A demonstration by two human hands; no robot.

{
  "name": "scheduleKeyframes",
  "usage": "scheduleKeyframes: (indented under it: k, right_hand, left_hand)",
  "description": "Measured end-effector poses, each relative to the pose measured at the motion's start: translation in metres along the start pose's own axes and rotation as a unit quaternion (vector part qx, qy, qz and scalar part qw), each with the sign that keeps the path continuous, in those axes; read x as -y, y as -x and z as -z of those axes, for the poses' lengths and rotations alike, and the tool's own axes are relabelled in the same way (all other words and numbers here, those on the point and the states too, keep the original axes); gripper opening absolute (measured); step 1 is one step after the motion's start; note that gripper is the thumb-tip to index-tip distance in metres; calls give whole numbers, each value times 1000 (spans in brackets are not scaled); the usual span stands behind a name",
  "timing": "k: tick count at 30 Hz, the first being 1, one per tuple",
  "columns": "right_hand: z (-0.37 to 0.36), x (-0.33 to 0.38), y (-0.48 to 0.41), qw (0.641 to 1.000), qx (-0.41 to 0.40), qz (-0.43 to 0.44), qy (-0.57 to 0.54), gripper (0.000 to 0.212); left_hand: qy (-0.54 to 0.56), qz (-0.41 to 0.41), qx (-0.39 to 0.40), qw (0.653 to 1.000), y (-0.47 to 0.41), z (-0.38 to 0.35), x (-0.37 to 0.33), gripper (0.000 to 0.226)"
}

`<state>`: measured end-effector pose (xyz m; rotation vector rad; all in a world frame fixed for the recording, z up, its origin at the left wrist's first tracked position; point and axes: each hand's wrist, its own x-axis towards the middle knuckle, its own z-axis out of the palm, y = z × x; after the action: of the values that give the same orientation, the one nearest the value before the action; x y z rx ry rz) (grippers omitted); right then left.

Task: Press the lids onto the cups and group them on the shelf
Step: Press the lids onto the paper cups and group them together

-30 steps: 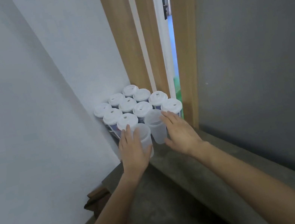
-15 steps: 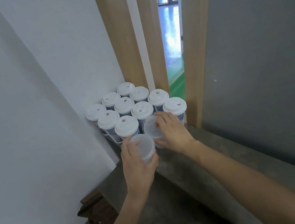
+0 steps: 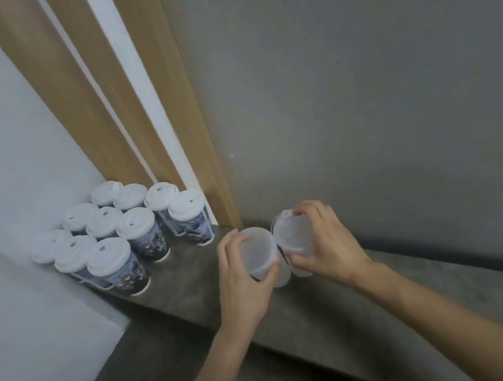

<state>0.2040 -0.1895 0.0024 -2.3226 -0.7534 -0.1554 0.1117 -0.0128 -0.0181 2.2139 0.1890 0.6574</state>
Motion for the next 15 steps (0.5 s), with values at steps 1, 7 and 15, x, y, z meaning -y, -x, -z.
scheduleKeyframes:
  k: [1, 7, 15]
  right_hand:
    - [18, -16, 15, 1000, -16, -19, 7, 76]
    - [115, -97, 126, 990, -77, -113, 42, 71]
    - [163, -144, 226, 970, -162, -179, 15, 73]
  left_hand:
    - [11, -16, 28, 999, 0, -17, -15, 69]
    - [42, -98, 156, 982, 30, -108, -95, 64]
    - [40, -144, 237, 960, 75, -185, -158, 64]
